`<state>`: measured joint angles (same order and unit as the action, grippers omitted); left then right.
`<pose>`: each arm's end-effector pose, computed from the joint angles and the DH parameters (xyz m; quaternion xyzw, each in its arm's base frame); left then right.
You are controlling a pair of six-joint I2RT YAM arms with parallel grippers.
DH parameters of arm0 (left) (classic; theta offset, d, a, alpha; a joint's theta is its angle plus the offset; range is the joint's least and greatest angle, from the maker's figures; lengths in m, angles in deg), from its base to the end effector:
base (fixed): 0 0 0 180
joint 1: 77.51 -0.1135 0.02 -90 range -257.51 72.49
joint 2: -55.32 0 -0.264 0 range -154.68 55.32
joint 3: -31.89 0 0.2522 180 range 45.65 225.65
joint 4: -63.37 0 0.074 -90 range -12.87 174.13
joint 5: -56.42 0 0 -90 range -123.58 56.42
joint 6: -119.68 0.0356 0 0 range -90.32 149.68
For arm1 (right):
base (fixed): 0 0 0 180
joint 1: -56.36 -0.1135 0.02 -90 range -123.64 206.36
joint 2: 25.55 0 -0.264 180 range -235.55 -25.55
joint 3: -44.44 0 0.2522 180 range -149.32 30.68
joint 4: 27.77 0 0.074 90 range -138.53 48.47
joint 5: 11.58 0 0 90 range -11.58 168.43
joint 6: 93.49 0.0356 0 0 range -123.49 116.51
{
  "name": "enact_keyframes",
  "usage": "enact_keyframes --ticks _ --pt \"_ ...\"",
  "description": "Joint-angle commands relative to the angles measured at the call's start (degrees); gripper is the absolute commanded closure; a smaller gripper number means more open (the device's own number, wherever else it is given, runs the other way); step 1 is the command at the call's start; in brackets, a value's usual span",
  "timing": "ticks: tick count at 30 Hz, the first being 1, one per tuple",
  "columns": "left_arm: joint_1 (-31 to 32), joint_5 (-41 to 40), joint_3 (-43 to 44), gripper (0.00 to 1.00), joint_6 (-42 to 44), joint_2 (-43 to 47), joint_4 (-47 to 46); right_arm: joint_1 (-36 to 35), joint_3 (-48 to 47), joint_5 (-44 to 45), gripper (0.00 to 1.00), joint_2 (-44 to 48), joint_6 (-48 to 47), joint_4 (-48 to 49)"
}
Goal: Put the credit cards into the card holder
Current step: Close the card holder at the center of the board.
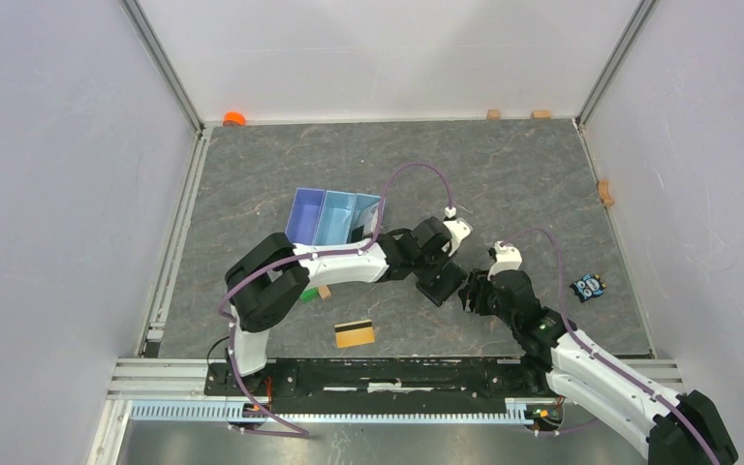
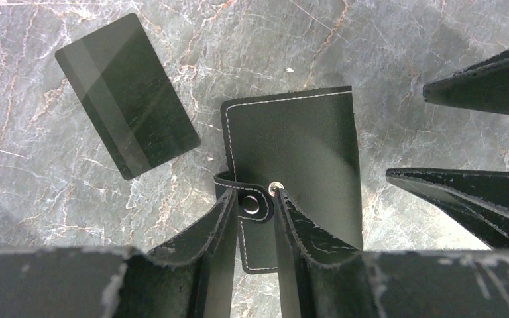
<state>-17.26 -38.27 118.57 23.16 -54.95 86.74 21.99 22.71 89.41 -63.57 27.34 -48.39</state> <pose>0.2096 -0.3609 0.1802 0.4066 0.8360 -0.1699 0.3270 0.1204 0.0741 0.1399 0.0153 0.8914 0.1675 0.4209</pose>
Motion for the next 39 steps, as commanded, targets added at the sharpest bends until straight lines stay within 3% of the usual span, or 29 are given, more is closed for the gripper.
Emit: enact_keyframes --ticks 1,6,15,27,39 --pt "0.6 -2.6 2.7 0.66 2.4 -0.9 -0.9 0.2 0.5 -0.7 0.39 -0.5 0.8 2.8" --pt "0.9 -3.3 3.1 0.68 3.1 -1.6 -0.3 0.2 0.7 -0.8 0.39 -0.5 0.9 3.2" --pt "1.1 -3.9 2.7 0.97 1.9 -0.7 0.7 0.3 -0.1 -1.0 0.39 -2.8 2.1 5.3" --pt "1.0 -0.8 1.6 0.98 -6.9 -0.2 -0.5 1.0 -0.8 -1.9 0.40 -7.8 3.7 10.8" --pt "1.0 -2.6 -1.1 0.98 -12.3 -0.3 -4.4 1.0 1.0 -1.4 0.42 -10.0 3.8 13.2"
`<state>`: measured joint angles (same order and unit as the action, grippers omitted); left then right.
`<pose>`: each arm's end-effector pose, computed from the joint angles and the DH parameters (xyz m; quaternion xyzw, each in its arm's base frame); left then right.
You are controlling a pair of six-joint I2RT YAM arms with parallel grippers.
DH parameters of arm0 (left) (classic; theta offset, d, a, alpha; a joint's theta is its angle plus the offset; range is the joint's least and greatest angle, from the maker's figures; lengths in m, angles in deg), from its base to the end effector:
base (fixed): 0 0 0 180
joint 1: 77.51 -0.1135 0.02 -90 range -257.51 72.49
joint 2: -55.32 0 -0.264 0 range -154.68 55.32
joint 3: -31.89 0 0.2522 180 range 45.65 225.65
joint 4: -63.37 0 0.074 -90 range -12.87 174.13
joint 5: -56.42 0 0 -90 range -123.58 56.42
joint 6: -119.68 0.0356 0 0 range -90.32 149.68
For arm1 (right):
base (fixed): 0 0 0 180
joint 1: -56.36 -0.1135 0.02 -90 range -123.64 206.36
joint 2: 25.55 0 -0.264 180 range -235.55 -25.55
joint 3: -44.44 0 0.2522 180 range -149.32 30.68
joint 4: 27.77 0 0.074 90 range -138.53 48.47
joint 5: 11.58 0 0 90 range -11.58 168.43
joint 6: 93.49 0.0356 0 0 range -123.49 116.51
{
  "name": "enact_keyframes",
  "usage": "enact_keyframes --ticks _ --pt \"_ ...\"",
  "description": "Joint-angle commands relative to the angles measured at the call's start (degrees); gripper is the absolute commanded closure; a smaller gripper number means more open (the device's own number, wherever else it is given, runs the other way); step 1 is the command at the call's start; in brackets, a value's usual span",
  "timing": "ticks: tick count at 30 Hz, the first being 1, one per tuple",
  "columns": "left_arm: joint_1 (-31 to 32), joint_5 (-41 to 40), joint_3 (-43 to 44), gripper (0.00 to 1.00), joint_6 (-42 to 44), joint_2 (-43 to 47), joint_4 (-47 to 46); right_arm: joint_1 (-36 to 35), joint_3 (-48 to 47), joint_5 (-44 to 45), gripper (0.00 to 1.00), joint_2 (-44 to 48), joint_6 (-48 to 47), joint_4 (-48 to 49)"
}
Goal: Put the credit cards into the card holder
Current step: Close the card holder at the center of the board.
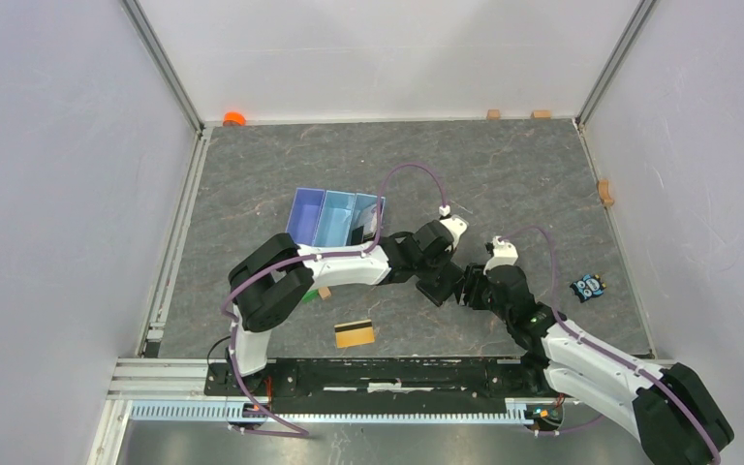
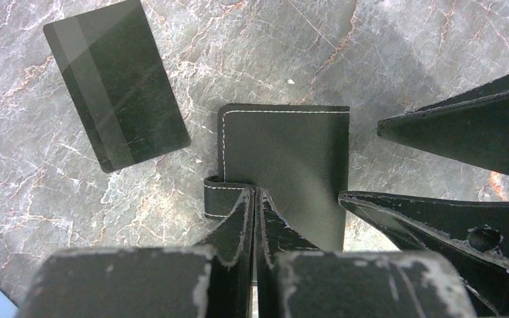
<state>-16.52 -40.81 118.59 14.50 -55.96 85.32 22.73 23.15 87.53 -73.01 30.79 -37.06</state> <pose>0.2078 -0.3655 0.1753 0.3393 0.8630 -0.1819 0.3270 0.1336 0.0821 0.1335 0.0414 0.8858 0.1966 0.4183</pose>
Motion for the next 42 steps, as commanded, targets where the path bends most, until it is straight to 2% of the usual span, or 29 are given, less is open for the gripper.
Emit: enact_keyframes --ticks 1,42 --pt "0.2 -0.1 -1.5 0.98 -3.8 0.7 -3.3 0.2 0.7 0.4 0.42 -0.6 0.4 2.0" --pt "1.4 1.5 -7.6 0.98 -9.5 0.4 -7.9 0.2 3.2 0.7 0.44 -4.1 1.0 5.1"
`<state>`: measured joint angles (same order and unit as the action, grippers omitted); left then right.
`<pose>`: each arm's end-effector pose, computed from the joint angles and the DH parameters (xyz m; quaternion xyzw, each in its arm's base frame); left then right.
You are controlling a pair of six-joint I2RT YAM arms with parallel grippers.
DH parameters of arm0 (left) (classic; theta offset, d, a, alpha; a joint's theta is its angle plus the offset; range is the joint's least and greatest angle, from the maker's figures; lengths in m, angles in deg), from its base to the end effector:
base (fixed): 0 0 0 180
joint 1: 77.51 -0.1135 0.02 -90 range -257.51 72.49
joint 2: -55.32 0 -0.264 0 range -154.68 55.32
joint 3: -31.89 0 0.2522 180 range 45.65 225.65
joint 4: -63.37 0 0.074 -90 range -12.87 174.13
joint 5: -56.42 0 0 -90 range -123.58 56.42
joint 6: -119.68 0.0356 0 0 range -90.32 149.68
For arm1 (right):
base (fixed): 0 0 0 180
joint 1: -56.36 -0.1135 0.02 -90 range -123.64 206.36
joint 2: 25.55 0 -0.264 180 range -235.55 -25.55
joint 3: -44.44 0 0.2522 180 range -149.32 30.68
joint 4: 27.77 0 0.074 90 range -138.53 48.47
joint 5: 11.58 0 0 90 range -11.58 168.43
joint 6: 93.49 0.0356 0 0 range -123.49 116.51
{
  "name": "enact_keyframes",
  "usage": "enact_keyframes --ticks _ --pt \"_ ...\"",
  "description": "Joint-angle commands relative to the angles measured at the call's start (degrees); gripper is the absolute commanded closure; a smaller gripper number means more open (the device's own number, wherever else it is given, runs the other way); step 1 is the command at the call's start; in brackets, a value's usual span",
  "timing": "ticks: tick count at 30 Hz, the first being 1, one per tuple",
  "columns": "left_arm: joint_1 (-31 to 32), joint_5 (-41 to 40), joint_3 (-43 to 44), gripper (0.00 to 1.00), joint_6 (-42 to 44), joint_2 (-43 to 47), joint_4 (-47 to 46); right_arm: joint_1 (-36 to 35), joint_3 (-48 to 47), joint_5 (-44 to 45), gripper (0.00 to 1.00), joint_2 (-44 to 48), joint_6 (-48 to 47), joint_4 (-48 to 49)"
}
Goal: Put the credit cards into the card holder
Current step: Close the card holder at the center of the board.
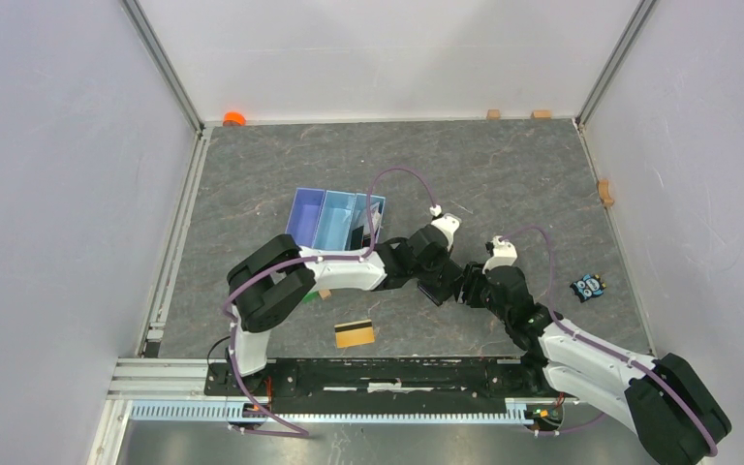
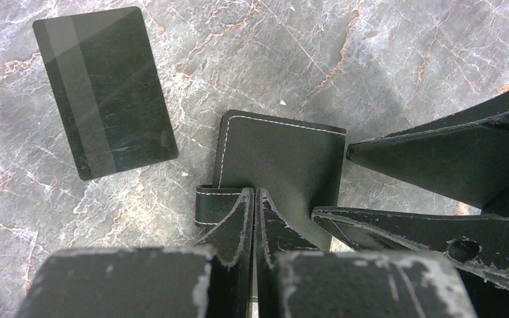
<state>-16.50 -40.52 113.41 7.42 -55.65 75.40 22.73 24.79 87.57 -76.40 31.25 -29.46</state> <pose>0.2054 -0.3618 0.1636 0.2784 0.8667 -0.2312 0.3432 0.1369 0.0843 0.1283 0.0466 0.8751 0.2098 0.4335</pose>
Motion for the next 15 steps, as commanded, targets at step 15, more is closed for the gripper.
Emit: enact_keyframes --ticks 15 --pt "4.1 -2.8 -7.2 0.98 -1.8 -0.3 -1.3 0.2 1.6 1.9 0.44 0.0 0.5 -3.3"
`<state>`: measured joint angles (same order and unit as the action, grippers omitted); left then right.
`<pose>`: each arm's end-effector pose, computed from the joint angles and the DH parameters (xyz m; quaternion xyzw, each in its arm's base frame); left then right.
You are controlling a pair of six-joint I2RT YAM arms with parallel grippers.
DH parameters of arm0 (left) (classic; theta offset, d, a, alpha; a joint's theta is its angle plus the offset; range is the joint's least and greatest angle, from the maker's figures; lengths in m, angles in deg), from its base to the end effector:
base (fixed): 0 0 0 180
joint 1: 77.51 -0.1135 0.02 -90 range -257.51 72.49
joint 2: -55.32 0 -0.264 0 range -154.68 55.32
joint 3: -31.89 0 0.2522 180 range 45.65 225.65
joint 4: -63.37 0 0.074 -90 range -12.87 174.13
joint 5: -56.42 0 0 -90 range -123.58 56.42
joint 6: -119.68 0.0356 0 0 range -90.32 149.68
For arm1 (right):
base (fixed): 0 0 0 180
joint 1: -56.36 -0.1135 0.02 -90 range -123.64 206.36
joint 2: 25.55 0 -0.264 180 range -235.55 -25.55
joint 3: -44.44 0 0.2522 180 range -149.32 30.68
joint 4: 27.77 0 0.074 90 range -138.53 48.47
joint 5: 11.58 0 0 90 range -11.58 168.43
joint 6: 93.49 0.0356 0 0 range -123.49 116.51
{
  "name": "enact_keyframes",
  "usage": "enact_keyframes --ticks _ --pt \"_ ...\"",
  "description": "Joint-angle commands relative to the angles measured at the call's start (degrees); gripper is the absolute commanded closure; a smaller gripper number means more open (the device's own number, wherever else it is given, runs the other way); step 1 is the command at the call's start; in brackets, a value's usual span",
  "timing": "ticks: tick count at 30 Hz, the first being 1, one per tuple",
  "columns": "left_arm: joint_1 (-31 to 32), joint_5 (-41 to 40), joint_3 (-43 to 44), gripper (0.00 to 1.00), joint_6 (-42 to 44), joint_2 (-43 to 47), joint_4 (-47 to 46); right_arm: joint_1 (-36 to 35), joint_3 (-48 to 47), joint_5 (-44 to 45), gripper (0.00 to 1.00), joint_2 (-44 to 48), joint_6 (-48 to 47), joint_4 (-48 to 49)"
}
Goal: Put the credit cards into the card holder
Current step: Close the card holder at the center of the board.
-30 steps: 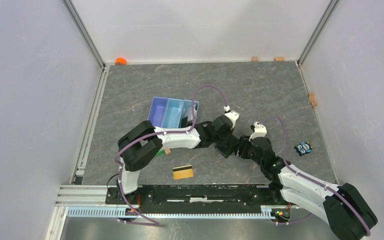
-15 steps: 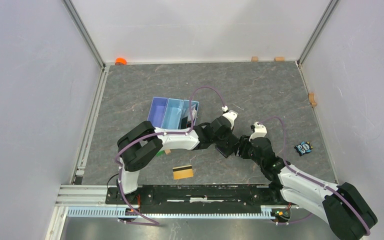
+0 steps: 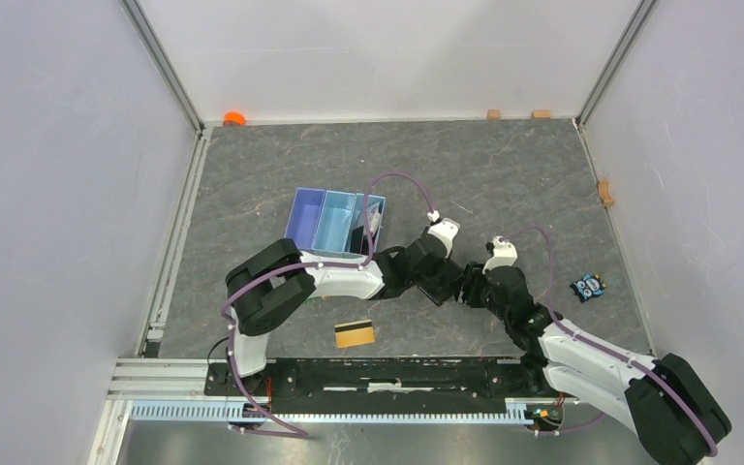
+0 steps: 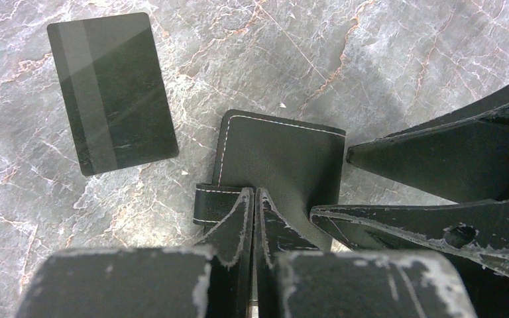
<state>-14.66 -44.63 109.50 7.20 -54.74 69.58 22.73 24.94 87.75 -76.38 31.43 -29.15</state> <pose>0.1925 -0.3603 0.1581 0.2704 0.8564 -0.2284 0.3759 0.1368 0.0841 0.1281 0.0488 0.8742 0.2101 0.4350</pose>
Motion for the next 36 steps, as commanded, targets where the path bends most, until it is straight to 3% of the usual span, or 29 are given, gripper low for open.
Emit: enact_keyframes --ticks 1,21,36 --pt "2.6 1.2 -3.5 0.98 -1.4 -1.2 4.2 0.2 1.4 1.9 0.44 0.1 0.3 -3.7" --pt "7.0 -6.7 -4.4 0.98 1.0 -4.8 3.7 0.2 2.1 3.4 0.44 1.6 0.2 -4.3" --pt "9.8 -9.3 -6.3 0.98 -1.8 -6.6 3.5 0.2 3.6 1.5 0.49 -2.4 0.9 -1.5"
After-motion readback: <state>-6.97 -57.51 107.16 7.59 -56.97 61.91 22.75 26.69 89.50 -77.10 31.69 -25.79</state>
